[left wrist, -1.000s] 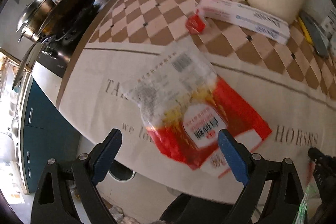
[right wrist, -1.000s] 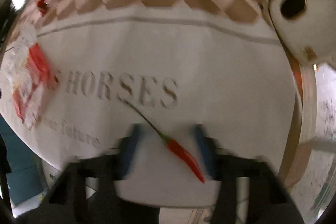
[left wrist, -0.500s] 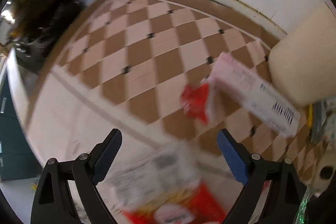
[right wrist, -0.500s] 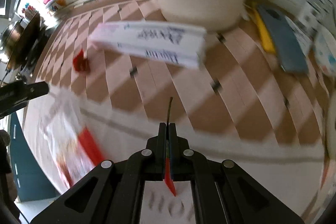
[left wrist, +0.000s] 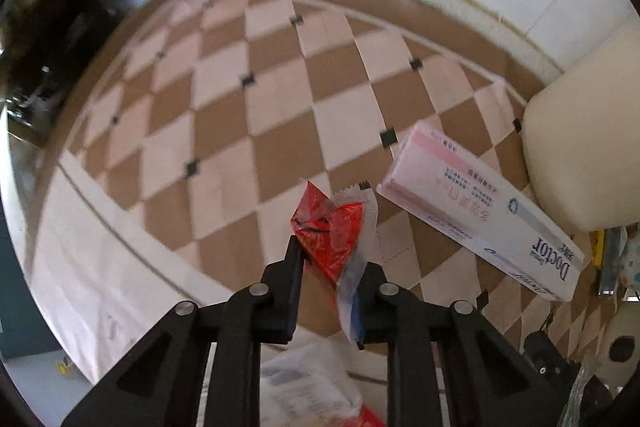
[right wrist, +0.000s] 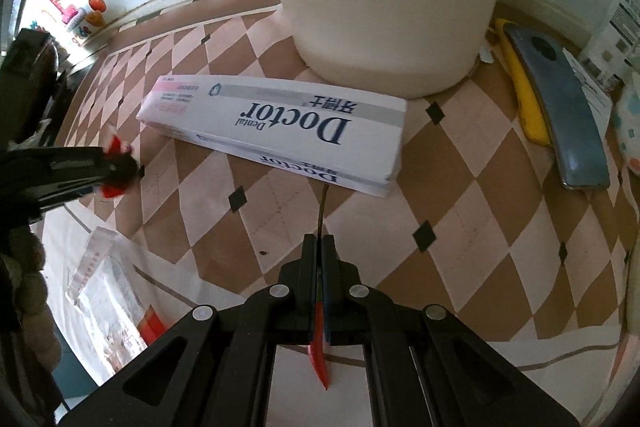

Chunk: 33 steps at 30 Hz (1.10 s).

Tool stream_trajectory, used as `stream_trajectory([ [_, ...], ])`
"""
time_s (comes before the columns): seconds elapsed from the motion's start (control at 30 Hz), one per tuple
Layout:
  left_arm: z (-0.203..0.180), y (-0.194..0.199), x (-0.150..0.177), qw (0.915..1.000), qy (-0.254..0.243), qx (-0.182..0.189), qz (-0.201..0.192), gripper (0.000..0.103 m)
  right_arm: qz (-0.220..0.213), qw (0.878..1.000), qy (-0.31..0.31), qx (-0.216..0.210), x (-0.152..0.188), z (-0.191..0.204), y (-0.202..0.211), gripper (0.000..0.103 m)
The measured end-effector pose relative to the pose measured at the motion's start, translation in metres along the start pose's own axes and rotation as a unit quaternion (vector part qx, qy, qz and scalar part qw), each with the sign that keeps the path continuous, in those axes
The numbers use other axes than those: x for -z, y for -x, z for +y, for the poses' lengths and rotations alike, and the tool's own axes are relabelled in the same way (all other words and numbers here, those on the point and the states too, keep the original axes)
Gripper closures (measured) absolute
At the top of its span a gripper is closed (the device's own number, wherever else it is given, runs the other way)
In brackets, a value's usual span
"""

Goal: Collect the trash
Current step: 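Carry the red wrapper and red stick to the floor trash bin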

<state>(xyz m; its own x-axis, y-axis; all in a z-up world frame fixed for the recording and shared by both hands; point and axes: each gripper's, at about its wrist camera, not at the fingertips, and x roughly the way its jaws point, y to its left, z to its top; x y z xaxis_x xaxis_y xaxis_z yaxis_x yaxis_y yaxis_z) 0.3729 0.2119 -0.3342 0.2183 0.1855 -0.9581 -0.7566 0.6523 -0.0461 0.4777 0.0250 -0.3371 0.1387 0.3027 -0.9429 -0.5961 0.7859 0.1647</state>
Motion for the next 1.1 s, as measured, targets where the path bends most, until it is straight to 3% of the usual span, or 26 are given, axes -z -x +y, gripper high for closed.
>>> stream_trajectory([
  [0.23, 0.036, 0.075, 0.025, 0.9967, 0.022, -0.017, -0.076, 0.087, -0.016, 1.0, 0.016, -0.017, 0.007, 0.013, 0.034, 0.101],
  [0.47, 0.124, 0.145, 0.071, 0.9865, 0.082, -0.042, -0.136, 0.087, -0.041, 0.995, 0.068, -0.059, 0.017, 0.071, 0.081, 0.101],
  [0.63, 0.192, 0.18, 0.117, 0.9762, 0.135, -0.063, -0.157, 0.087, -0.055, 0.984, 0.138, -0.101, 0.033, 0.152, 0.108, 0.101],
  [0.77, 0.245, 0.202, 0.159, 0.9625, 0.179, -0.103, -0.176, 0.087, -0.05, 0.972, 0.189, -0.131, 0.057, 0.217, 0.116, 0.101],
  [0.93, 0.308, 0.206, 0.211, 0.9453, 0.234, -0.144, -0.175, 0.087, -0.022, 0.948, 0.269, -0.166, 0.111, 0.313, 0.113, 0.101],
  [1.1, 0.368, 0.184, 0.263, 0.9308, 0.292, -0.16, -0.151, 0.087, 0.011, 0.926, 0.333, -0.181, 0.173, 0.387, 0.092, 0.101],
])
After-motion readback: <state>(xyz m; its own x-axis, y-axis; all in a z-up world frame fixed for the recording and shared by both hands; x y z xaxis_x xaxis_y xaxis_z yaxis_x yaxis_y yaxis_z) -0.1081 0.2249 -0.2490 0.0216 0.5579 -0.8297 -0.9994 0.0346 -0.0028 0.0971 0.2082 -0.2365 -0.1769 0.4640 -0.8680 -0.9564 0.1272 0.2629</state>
